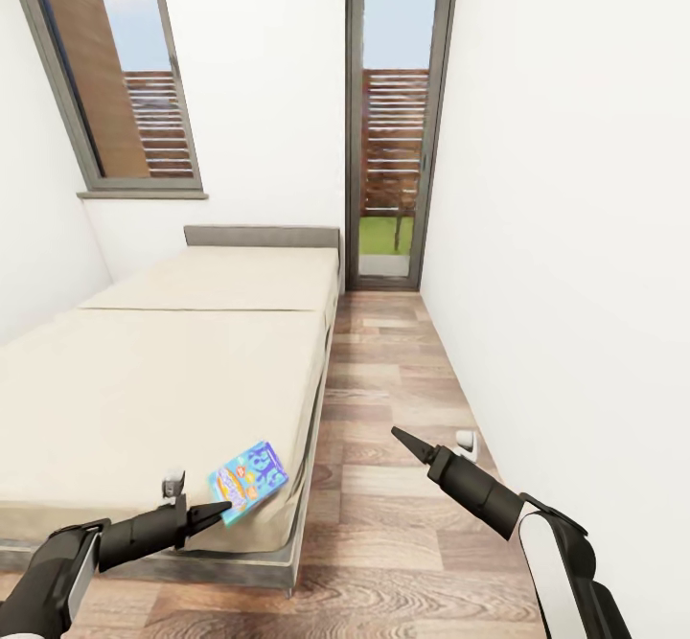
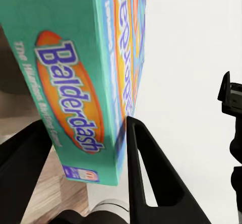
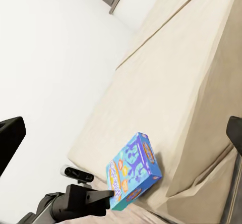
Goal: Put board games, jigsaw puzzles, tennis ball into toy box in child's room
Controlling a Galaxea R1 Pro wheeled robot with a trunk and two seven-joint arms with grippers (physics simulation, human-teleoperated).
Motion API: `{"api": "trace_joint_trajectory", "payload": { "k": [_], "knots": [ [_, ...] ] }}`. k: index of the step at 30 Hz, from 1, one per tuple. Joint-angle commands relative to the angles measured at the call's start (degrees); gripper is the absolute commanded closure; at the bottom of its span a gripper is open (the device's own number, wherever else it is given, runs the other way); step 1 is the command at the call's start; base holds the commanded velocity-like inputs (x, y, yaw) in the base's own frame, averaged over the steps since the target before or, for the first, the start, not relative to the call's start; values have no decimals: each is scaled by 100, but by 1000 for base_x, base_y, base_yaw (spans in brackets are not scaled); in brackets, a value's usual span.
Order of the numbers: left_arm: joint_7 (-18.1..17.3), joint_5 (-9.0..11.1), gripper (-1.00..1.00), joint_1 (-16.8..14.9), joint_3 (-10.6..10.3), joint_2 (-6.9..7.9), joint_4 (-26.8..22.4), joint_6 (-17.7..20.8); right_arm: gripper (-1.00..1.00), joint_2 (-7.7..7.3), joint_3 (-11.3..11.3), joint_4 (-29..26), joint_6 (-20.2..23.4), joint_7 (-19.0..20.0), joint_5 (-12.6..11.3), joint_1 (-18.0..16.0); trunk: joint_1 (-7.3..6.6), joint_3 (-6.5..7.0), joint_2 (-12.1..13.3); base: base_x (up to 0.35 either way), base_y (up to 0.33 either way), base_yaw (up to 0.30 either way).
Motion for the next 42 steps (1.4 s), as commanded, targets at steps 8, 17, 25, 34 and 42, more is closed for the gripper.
{"api": "trace_joint_trajectory", "payload": {
  "k": [8,17,25,34,42],
  "knots": [
    [-46,-50,100,-4,14,8,-1,50,-100,6,-12,-1,34,16,-3,-4,-177,138,320,0,0,0],
    [-63,-49,100,-4,14,19,-7,57,-100,6,-21,-1,19,40,4,-4,-375,300,681,0,0,0],
    [-395,-53,100,-4,14,39,-214,69,-100,6,-21,-1,0,40,3,-4,-551,444,1002,0,0,0],
    [-942,-53,100,-4,16,799,-256,92,-100,6,-31,-11,40,33,-14,-4,-748,605,1363,0,0,0],
    [-942,-24,100,-4,60,1813,-241,99,-100,2,-19,-20,25,-56,24,-4,-924,749,1684,0,0,0]
  ]
}}
